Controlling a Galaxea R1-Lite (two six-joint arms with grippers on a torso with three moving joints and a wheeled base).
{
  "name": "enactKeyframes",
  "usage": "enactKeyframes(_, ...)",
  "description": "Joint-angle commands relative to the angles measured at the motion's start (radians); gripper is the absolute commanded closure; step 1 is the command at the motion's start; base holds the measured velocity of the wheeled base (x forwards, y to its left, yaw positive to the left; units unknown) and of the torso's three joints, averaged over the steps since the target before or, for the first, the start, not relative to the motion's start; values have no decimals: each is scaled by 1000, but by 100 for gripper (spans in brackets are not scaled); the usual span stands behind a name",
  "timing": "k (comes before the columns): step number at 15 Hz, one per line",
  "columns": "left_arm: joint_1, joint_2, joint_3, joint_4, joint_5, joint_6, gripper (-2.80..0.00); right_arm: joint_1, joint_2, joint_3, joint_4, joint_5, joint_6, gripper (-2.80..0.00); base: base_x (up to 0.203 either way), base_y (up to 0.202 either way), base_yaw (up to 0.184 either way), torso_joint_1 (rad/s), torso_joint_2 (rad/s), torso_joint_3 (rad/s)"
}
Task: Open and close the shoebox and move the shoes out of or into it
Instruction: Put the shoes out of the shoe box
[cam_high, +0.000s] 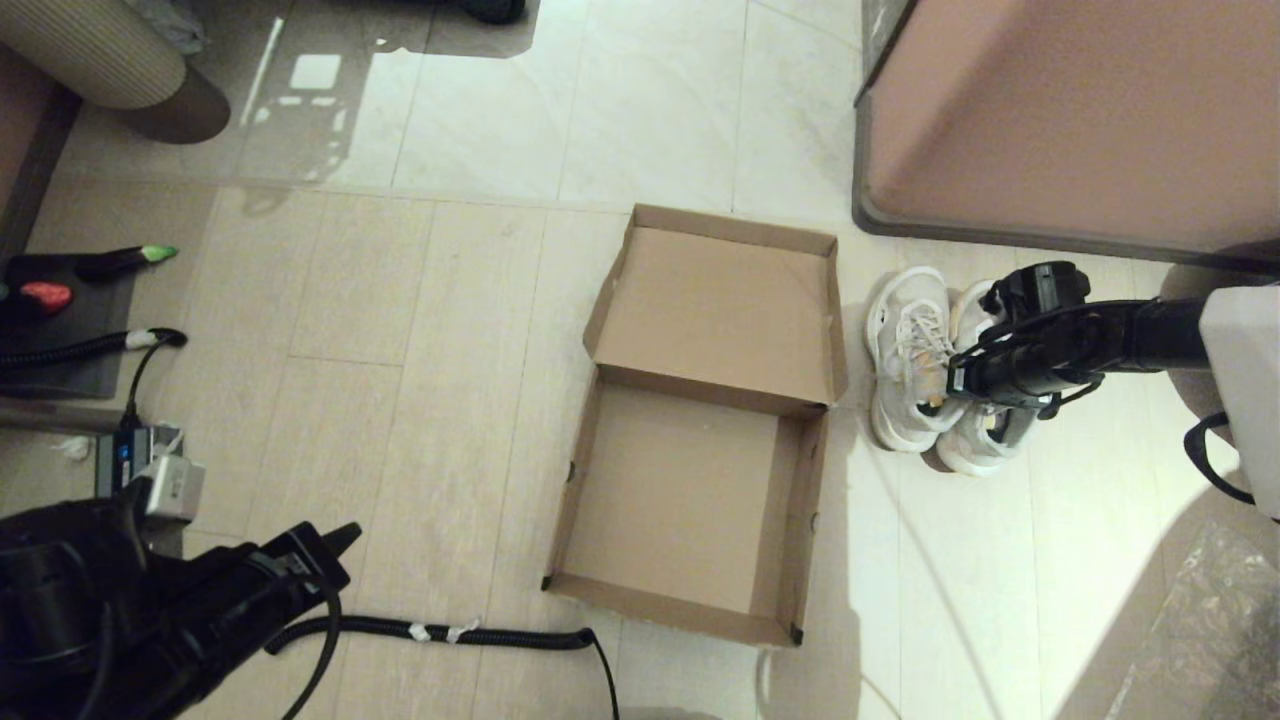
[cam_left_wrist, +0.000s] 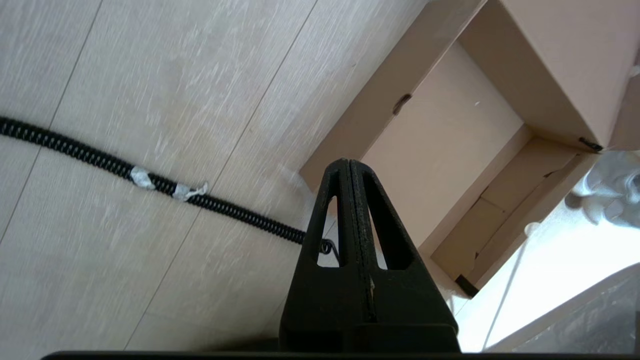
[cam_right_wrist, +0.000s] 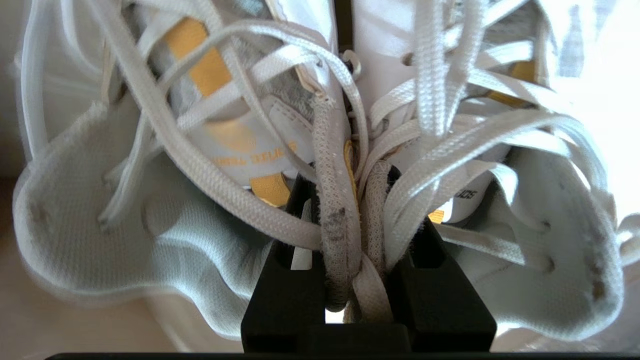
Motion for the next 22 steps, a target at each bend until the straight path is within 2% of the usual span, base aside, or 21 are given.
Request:
enactKeyframes(1, 3, 22, 1, -5, 0, -4, 0, -9, 54, -14, 0, 4, -4, 0, 0, 0, 0, 0, 0, 0)
enactKeyframes(10, 3, 19, 18, -5, -1, -13, 0, -14, 45, -14, -120, 3, 4, 0, 0, 0, 0, 0, 0, 0)
enactKeyframes(11, 3, 19, 19, -5, -1, -13, 0, -15, 45, -14, -161, 2, 7, -280, 0, 0, 0, 0, 0, 0)
enactKeyframes(13, 3, 15, 20, -5, -1, -19, 0, -22, 45, -14, -281, 0, 11, -280, 0, 0, 0, 0, 0, 0)
enactKeyframes(15, 3, 3, 24, -5, 0, -21, 0, -28, 35, -13, -336, -21, 28, -280, 0, 0, 0, 0, 0, 0)
enactKeyframes(17, 3, -18, 53, -5, 0, -24, 0, -28, 3, 4, -344, -46, 53, -280, 0, 0, 0, 0, 0, 0)
enactKeyframes(22, 3, -75, 109, -5, -1, -26, 0, -28, -97, 182, -347, -51, 59, -280, 0, 0, 0, 0, 0, 0)
